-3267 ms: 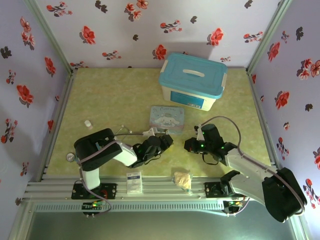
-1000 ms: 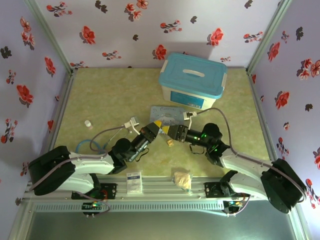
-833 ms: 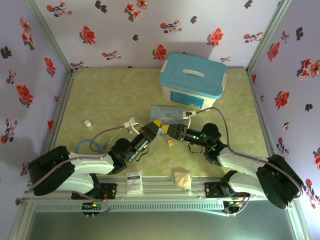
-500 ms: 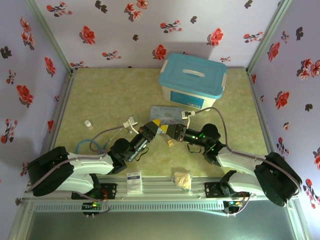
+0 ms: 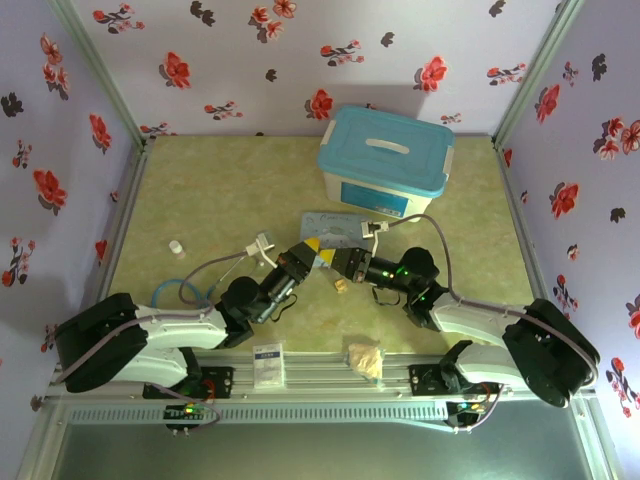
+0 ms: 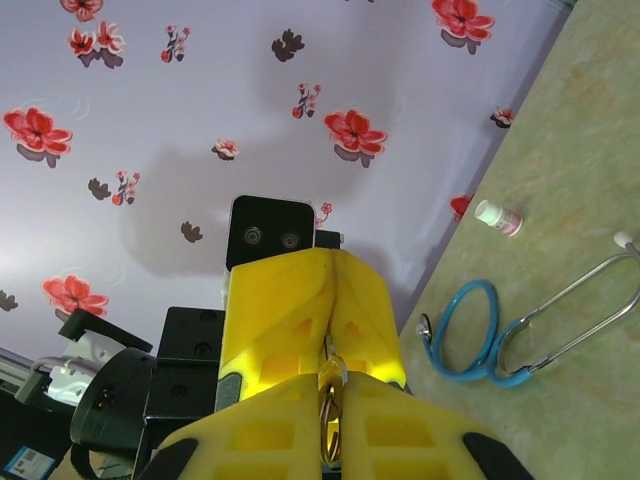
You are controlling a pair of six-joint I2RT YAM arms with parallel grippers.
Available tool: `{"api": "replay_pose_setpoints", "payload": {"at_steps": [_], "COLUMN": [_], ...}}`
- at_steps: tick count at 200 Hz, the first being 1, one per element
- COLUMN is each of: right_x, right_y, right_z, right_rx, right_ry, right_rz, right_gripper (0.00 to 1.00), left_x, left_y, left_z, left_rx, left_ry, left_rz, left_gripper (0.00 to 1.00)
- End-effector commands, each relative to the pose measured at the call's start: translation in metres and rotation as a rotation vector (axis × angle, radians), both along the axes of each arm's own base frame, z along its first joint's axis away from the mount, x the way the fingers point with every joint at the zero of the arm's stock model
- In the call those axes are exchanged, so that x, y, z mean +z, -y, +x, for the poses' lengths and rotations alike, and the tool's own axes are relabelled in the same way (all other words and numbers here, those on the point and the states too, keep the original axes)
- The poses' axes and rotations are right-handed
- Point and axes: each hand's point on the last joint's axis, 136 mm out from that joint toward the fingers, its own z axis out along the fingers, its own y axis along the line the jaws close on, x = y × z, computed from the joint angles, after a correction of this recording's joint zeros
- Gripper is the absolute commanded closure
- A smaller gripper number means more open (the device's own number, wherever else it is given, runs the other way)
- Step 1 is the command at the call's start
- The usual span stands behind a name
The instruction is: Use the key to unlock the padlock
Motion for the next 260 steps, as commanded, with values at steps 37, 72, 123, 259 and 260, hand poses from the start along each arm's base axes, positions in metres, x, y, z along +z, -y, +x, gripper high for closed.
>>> {"api": "replay_pose_setpoints", "payload": {"at_steps": [37,72,123,259,260], "right_x": [0.018,0.007,-0.024,-0.149,-0.149], "right_y": [-0.003,0.0,0.013,0.106,0.106], "right_z": [0.007,0.007,0.004,-0.006,-0.006], "right_rx": [-0.029,-0.049,-0.094,-0.254,-0.254], "right_ry": [0.049,0.03,-0.014,-0.296,-0.295], "right_rz": [0.042,0.001,-0.169,-0.784,-0.782], "right_gripper": [1.0,1.0,1.0,1.0,1.0], "left_x": [0.007,0.002,-0.014,-0.137,-0.137], "left_y": [-0.004,-0.008,-0.023,0.038,0.039], "left_z": [0.0,0.0,0.002,-0.011,-0.01], "left_rx": [0.008,0.023,0.085,-0.263,-0.265], "left_ry": [-0.018,-0.005,-0.018,-0.107,-0.109], "left_rz": [-0.068,-0.038,0.077,0.71,0.708], "left_gripper": [1.0,0.85,0.42,0.41,0.41]}}
